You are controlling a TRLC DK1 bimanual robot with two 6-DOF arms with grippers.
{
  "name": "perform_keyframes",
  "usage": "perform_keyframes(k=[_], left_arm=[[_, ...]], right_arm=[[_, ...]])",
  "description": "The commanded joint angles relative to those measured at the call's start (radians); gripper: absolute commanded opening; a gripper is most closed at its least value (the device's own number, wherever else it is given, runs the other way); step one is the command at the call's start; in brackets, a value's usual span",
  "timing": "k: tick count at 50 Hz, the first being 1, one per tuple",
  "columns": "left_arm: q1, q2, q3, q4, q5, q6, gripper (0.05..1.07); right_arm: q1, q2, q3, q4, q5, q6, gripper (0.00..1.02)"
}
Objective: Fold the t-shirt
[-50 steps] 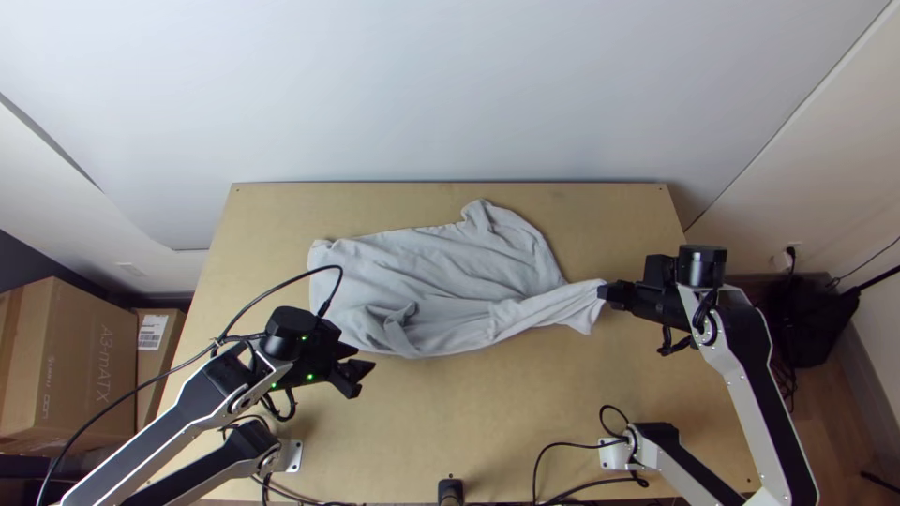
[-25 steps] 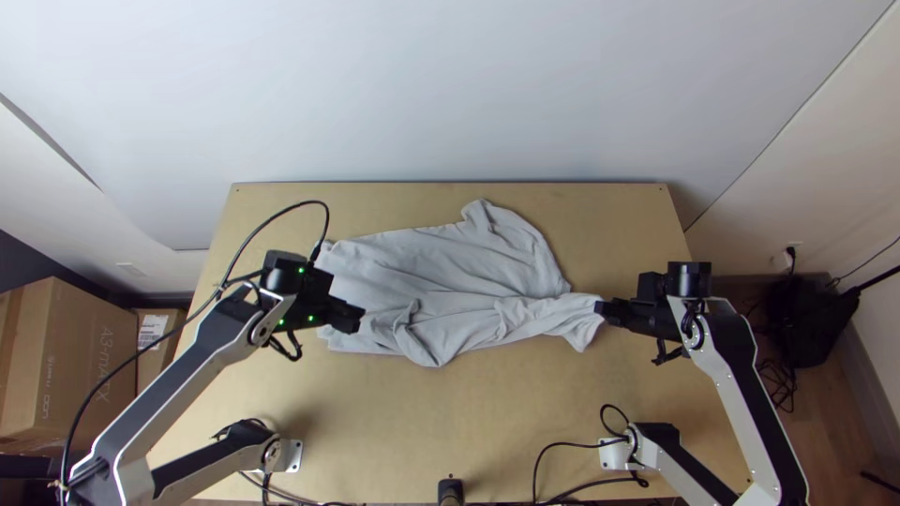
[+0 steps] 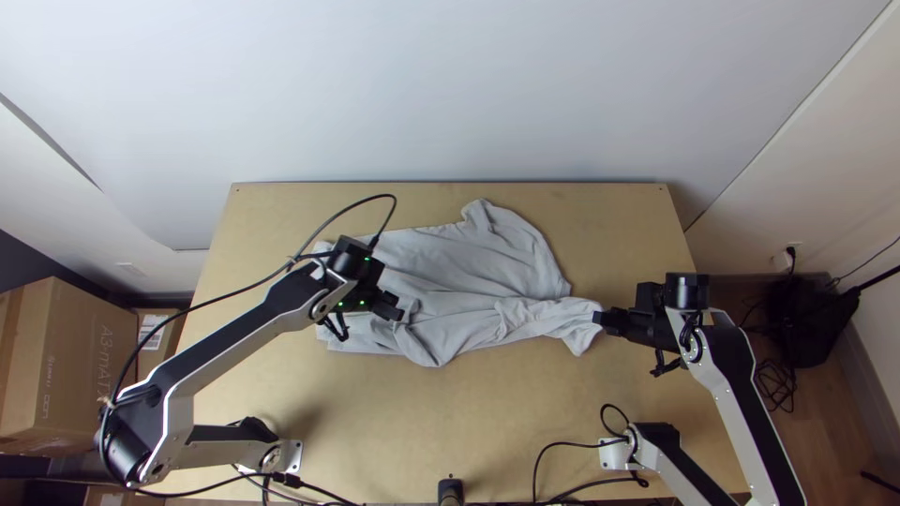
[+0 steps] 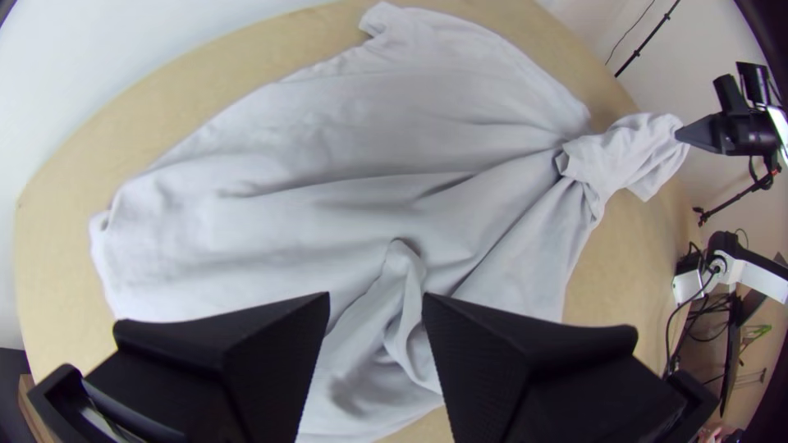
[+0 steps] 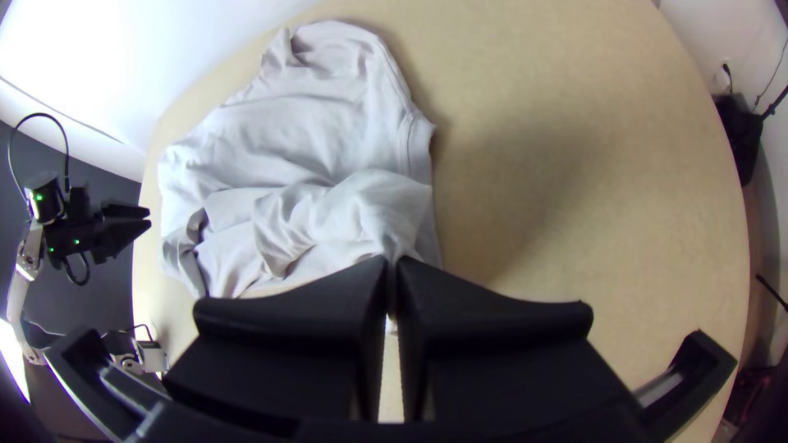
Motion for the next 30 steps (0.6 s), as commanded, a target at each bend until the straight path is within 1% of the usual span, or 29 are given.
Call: perform_keyframes(k=[1,13,30], left_arm=[[-0.025,0.065,0.039,0.017,-0.018,-0.02,0.63],[-0.07,0.163,0.078,0.054,-0.07,-0.02,0.63],[-0.122,0.254,0.11,0.066,-0.074,-0.026,0.63]], right_arm=[[0.007,-0.035,-0.024,0.0,0.007,0.021,0.02],[0.007,-0.087,-0.039,-0.003,0.008,0.021,0.02],[0.008,-0.095,-0.036,-0.005,0.008,0.027,0.02]])
